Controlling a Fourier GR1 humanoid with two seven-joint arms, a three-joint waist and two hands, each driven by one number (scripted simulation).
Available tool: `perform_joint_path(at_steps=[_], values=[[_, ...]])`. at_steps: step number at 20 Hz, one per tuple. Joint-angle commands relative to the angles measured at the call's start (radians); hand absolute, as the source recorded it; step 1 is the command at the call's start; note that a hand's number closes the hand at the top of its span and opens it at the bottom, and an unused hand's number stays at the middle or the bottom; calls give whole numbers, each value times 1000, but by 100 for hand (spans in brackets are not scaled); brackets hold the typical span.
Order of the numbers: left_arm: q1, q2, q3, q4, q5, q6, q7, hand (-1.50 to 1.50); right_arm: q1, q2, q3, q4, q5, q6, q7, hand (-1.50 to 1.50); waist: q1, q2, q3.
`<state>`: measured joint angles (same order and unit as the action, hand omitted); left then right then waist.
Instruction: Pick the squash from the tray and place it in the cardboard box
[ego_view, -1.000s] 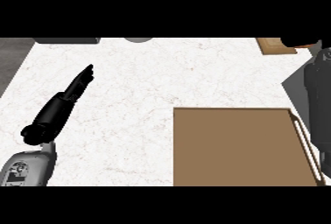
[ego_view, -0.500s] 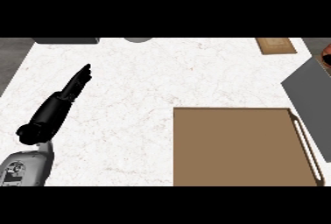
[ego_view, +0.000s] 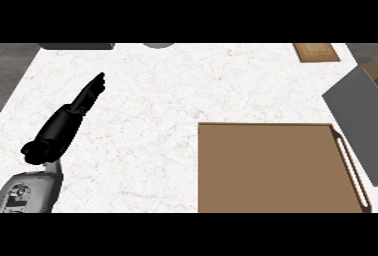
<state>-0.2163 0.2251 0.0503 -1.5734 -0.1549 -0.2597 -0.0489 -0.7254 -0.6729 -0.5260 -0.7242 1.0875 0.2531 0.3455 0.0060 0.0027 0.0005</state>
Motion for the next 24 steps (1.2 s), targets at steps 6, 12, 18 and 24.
perform_joint_path(at_steps=[6,12,18,24], values=[[9,-14,3,-21,-4,9,20,0,82,-45,-31,34,-138,122,-272,-150,-10,-7,0],[5,-6,13,14,-5,6,-6,0,-40,25,-278,-15,-364,-120,-361,-150,-16,-9,4],[0,-12,11,-7,-7,13,18,0,-48,12,-539,3,-595,-179,-357,-150,-22,-6,3],[-40,33,50,42,26,-39,-6,0,30,-54,-611,84,-680,-249,-454,-150,-4,3,1]])
